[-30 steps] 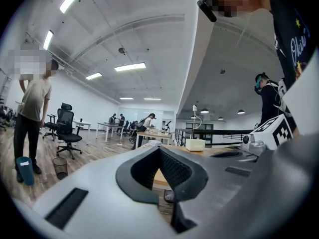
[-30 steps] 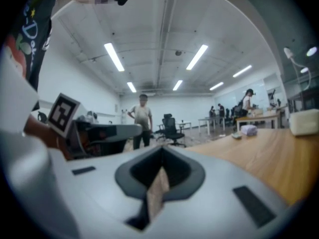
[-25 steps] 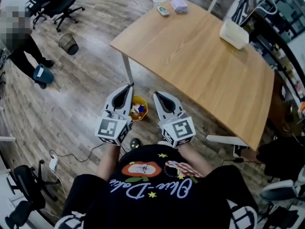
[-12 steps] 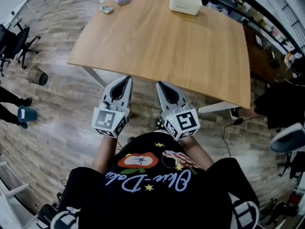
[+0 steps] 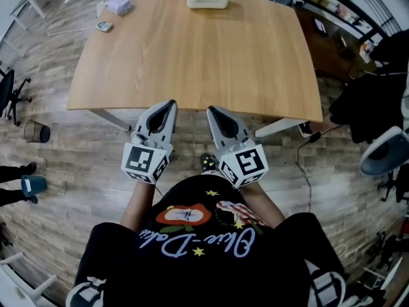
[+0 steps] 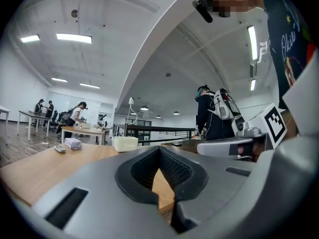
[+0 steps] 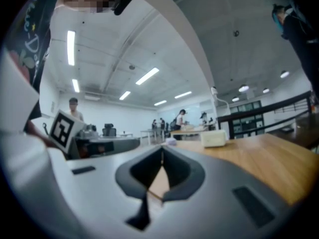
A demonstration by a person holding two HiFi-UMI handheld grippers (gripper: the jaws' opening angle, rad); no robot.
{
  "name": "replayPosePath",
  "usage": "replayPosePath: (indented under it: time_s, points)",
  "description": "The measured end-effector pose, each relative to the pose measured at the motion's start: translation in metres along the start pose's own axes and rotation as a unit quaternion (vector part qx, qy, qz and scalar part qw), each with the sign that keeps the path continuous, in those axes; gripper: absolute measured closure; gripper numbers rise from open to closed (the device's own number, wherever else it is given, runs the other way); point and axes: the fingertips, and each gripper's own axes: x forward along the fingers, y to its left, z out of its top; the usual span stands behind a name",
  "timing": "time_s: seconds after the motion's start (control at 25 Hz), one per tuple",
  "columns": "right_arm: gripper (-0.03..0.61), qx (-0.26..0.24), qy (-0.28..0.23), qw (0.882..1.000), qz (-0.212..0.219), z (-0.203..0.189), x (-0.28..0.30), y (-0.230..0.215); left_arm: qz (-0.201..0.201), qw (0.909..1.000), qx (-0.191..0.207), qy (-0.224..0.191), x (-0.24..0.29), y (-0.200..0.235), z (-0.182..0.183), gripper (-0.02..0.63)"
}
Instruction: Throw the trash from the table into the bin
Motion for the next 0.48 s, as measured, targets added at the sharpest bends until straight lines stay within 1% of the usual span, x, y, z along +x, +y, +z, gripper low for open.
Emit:
replayPosePath:
  time_s: [0.28,0.48]
  points:
    - [0.572,0.001,0.002,1.0,-0.026,-0.002,-0.012,-0.014,-0.03,0.9995,0.001,0.009,0.016,-0.014,-0.008,0.603]
    - [0.572,-0.002,0.006,0.999,-0.032,-0.006,-0.012,-0.017,-0.033,0.9994,-0.005,0.012,0.018,-0.016,-0.009,0.603]
